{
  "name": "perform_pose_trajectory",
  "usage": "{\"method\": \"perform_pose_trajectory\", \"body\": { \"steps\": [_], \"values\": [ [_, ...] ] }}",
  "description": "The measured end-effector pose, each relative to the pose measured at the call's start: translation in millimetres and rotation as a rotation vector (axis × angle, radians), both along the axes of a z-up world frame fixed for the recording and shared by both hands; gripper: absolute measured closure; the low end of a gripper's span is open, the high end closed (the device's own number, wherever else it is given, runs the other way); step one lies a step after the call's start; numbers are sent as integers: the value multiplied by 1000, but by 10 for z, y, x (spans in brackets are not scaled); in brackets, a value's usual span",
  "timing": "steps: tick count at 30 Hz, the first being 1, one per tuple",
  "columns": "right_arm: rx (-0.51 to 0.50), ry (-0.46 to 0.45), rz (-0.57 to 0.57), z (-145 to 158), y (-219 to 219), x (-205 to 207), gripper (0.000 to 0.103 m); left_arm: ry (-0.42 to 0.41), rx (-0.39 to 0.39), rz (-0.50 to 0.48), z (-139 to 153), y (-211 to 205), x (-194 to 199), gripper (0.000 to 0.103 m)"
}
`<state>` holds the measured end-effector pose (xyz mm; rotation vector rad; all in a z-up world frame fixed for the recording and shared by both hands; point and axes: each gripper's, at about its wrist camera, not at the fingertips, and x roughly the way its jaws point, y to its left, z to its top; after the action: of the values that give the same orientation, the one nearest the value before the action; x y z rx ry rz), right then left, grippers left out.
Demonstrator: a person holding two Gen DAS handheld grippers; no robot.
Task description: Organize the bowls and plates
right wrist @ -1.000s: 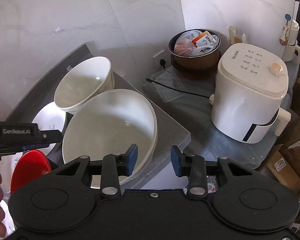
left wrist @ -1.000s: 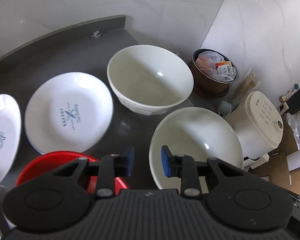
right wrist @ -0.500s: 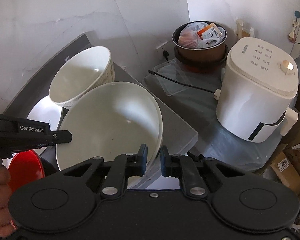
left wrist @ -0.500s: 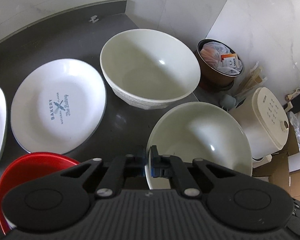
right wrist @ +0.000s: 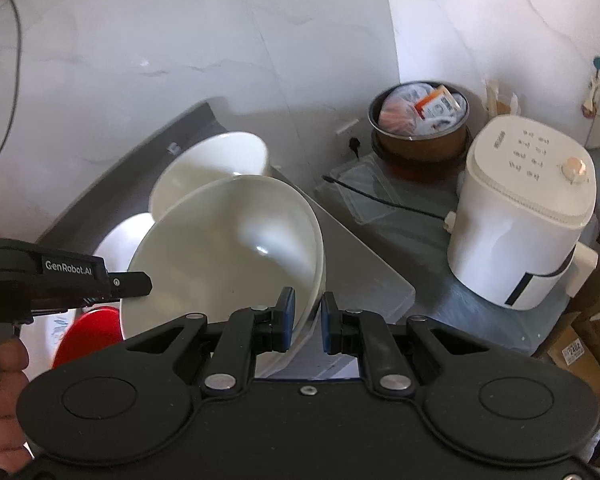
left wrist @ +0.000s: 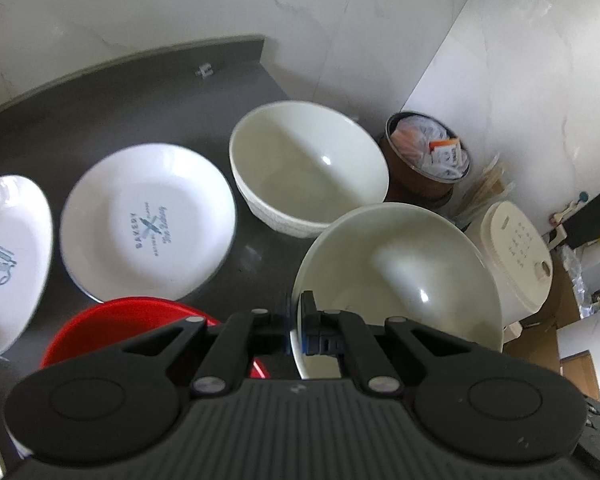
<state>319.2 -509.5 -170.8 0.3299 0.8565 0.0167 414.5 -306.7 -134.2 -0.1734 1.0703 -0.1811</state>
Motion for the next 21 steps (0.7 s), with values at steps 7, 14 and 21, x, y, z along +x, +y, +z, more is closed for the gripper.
{"method": "perform_pose_trajectory", "body": {
  "steps": [7,14,21],
  "values": [
    [-8,-68,41,252,158,-104,90,-48,-20,34,299,237,-156,100],
    [-3,-113,103,431,362,-161,90,-73,-32,100,491,519,-334,100],
    [5,-119,168,494,629,-184,90,-73,-23,155,554,823,-498,100]
  ]
}}
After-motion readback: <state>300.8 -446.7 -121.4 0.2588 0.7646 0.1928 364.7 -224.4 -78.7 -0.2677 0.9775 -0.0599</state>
